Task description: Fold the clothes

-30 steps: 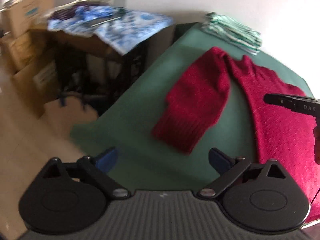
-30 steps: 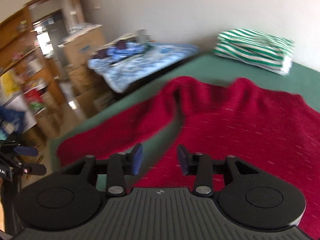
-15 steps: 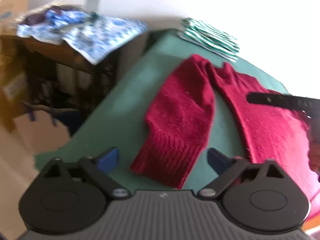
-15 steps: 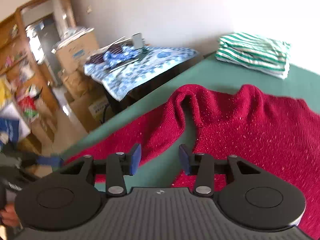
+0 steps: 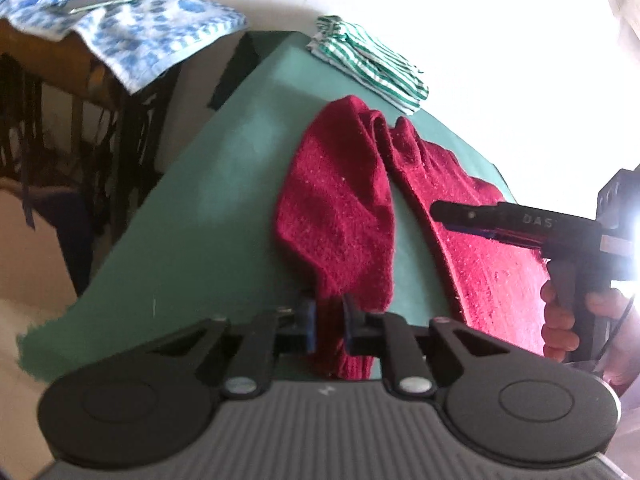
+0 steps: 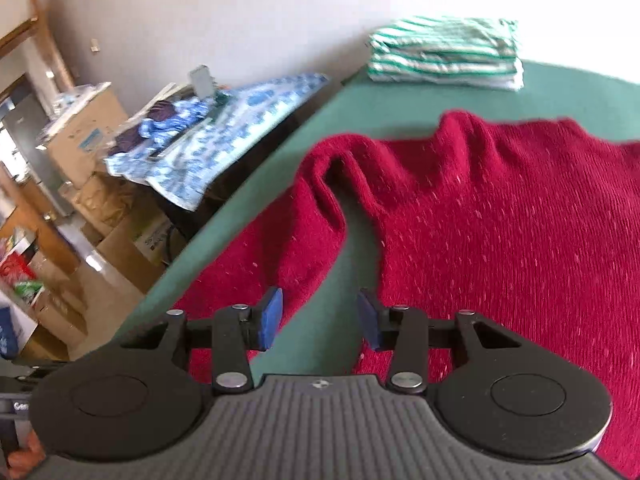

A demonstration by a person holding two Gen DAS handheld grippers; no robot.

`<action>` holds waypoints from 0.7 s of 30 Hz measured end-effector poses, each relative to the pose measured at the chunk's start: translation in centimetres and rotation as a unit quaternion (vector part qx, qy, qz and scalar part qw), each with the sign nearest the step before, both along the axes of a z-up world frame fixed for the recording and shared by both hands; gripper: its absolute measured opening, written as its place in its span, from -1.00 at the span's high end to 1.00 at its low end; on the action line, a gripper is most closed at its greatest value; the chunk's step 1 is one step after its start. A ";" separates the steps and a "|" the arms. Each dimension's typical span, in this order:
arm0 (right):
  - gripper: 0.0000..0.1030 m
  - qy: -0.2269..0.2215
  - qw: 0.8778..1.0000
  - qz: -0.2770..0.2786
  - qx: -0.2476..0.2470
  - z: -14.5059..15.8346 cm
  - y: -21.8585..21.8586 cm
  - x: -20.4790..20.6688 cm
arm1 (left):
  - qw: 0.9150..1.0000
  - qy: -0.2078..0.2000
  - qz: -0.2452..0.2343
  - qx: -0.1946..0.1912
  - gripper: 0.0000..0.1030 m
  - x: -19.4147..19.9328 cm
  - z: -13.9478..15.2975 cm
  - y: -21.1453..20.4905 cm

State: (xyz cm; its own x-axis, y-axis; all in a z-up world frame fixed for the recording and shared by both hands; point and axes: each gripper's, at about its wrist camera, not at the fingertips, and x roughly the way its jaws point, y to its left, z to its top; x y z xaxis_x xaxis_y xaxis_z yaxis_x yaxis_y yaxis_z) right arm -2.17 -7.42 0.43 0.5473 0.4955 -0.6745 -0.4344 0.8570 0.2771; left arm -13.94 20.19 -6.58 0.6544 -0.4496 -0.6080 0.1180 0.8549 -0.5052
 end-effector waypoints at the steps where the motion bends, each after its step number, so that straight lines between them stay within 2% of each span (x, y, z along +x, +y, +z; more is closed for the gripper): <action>1: 0.17 -0.005 1.000 -0.007 -0.008 0.0 0.1 -0.1 | 1.000 -0.008 0.000 0.008 0.74 0.1 0.4 0.0; 4: 0.18 -0.017 0.999 -0.024 -0.023 0.0 0.2 -0.4 | 0.998 -0.052 0.016 0.030 0.88 0.4 2.6 1.0; 9: 0.18 -0.017 0.998 -0.057 -0.010 0.3 -0.2 0.3 | 0.989 -0.124 0.048 0.063 0.89 0.9 6.6 2.9; 14: 0.20 -0.034 0.998 -0.059 -0.018 0.9 -0.2 1.0 | 0.975 -0.191 0.104 0.046 0.90 3.9 12.2 7.9; 15: 0.27 -0.039 0.997 -0.058 -0.019 1.1 -0.3 1.3 | 0.972 -0.201 0.109 0.046 0.90 4.7 13.2 8.6; 19: 0.91 -0.032 0.998 -0.054 -0.015 1.6 -0.6 4.2 | 0.968 -0.223 0.105 0.055 0.90 8.8 16.7 9.3; 21: 0.94 -0.023 0.998 -0.053 -0.006 1.7 -0.5 6.1 | 0.967 -0.226 0.100 0.059 0.89 10.6 18.1 9.3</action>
State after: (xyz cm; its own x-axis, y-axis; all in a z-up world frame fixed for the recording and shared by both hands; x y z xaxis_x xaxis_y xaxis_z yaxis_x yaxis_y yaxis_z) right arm 3.92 -7.96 2.08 0.6264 0.4259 -0.6529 -0.3532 0.9017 0.2494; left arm -3.31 29.47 11.57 0.9323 -0.2310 -0.2784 0.1298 0.9319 -0.3387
